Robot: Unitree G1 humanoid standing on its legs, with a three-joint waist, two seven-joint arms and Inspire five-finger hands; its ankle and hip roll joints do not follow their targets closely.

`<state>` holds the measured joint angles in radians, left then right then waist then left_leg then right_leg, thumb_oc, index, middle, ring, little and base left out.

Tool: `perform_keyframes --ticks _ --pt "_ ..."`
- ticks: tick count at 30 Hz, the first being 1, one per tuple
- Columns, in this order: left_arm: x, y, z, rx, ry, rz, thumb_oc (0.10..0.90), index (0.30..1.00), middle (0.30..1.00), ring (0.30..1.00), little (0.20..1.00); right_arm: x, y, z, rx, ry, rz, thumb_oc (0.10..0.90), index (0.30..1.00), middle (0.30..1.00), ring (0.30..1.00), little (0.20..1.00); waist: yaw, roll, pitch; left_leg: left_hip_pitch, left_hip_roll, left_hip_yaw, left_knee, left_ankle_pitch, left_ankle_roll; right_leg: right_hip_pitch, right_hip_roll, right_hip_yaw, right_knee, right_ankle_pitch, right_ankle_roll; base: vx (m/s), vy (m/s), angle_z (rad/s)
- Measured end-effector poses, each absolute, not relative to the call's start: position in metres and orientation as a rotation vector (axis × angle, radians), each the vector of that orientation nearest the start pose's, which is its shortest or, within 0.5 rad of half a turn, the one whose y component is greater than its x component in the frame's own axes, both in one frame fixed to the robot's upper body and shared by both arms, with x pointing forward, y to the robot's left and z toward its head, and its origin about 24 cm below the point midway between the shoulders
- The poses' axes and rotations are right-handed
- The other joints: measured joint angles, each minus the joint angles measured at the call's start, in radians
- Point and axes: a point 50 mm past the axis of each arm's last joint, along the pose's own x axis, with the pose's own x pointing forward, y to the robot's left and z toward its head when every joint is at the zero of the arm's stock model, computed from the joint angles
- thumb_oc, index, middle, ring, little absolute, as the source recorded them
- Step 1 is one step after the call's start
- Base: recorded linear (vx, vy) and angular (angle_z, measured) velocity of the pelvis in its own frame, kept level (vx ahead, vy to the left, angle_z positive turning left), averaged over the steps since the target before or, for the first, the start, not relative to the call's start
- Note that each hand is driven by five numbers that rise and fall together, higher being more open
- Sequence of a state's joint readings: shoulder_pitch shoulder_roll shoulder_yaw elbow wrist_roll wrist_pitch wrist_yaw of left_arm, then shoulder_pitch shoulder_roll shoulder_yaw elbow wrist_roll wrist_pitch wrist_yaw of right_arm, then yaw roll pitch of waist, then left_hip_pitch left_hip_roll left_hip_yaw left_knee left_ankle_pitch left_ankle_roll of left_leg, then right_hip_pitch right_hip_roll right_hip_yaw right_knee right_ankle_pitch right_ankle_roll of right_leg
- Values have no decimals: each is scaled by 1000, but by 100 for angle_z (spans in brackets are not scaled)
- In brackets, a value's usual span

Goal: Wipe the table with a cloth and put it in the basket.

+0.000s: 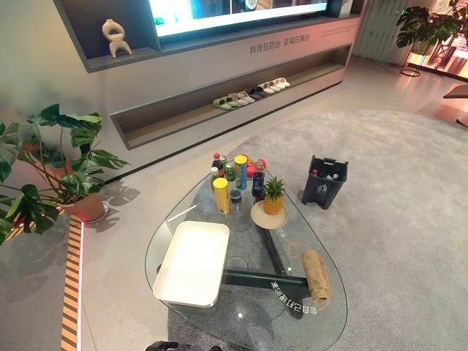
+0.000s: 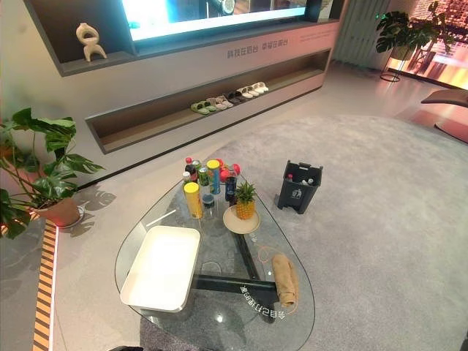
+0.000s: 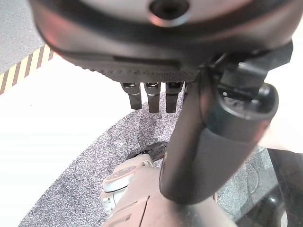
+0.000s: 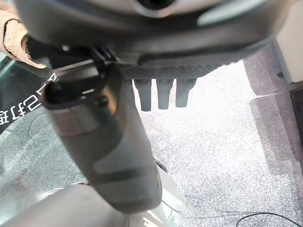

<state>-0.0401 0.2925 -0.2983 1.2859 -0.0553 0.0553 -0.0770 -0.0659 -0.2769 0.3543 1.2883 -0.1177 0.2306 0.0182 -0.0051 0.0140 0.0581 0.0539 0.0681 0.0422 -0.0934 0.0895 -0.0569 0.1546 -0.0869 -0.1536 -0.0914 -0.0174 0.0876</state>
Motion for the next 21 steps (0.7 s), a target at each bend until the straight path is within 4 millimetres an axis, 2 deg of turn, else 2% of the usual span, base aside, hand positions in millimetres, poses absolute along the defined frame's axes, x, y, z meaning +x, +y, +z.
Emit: perform_keyframes --ticks 21 --pt "85 246 -161 330 1329 -52 800 900 900 900 900 80 -247 -162 -588 1476 133 800 900 900 900 900 0 3 28 -3 0 0 0 0 0 0 0 0 0 0 1 11 -1 0"
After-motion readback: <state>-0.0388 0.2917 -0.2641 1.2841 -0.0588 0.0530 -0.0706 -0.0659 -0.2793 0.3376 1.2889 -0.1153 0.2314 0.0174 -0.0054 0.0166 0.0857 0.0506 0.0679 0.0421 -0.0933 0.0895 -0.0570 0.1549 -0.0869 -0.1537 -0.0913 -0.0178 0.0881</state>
